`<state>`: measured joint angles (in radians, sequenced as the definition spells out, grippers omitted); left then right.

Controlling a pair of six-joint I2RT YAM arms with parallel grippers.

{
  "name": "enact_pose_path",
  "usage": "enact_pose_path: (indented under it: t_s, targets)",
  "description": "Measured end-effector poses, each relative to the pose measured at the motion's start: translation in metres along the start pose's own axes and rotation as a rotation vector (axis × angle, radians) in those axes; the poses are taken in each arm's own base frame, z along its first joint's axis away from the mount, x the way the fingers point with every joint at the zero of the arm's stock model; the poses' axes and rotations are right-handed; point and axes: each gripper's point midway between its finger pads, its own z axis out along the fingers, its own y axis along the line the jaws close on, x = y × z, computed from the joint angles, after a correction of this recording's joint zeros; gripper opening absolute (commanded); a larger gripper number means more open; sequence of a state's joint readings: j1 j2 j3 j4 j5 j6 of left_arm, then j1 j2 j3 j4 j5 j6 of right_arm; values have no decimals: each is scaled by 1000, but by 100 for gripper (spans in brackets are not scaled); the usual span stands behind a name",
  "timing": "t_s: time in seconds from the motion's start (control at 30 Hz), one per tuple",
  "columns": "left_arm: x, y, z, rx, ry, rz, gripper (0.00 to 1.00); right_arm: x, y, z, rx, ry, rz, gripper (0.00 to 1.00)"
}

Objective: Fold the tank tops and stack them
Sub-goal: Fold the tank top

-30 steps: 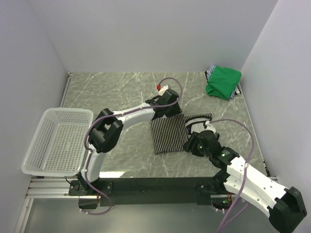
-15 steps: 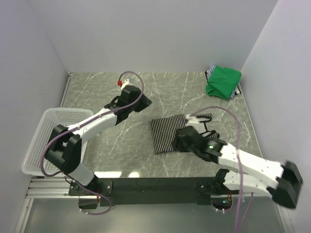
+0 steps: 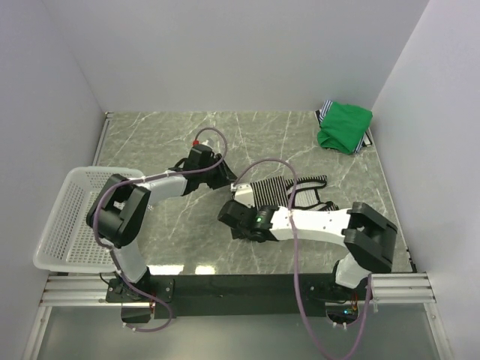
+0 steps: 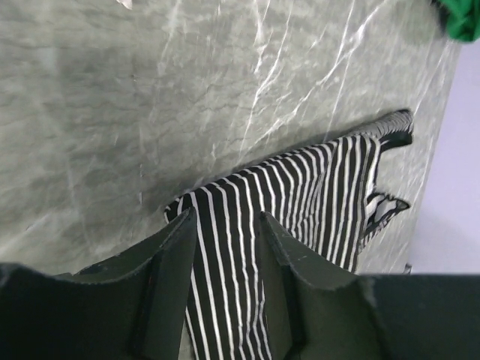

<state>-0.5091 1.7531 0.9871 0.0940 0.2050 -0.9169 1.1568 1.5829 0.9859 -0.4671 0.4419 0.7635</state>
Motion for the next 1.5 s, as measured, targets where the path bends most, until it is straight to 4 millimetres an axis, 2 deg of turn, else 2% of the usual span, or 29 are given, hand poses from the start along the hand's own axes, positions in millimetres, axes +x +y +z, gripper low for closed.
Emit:
enact_pose_path:
  t_s: [0.07,0.27,0.63,0.77,0.8,0.87,0.9,1.0,1.27,1.5]
  targets:
    - [6,3,8,8,31,7,45,2,2,6,15,5,-15,60]
    - [22,20,24,-17,92,0,45,11,4,16,38,23,-52,62]
    - [17,19,24,1,78,0,46,33,2,31,65,74,-82,59]
    - [14,20,21,2,68,-5,46,33,3,32,62,66,-76,47]
    - [13,21,19,2,65,-6,46,32,3,32,63,64,-76,39]
    - [12,21,15,4,58,-9,45,33,1,32,66,63,-79,30]
    - [12,20,13,5,53,-9,44,32,1,31,66,62,-80,19]
    - [14,22,8,3,49,-10,45,33,2,29,49,65,-77,10]
    - [31,49,-3,-66,50,-56,48,37,-1,15,-48,97,-34,3]
    - [37,50,-10,-56,36,-70,49,29,7,13,-106,95,6,2]
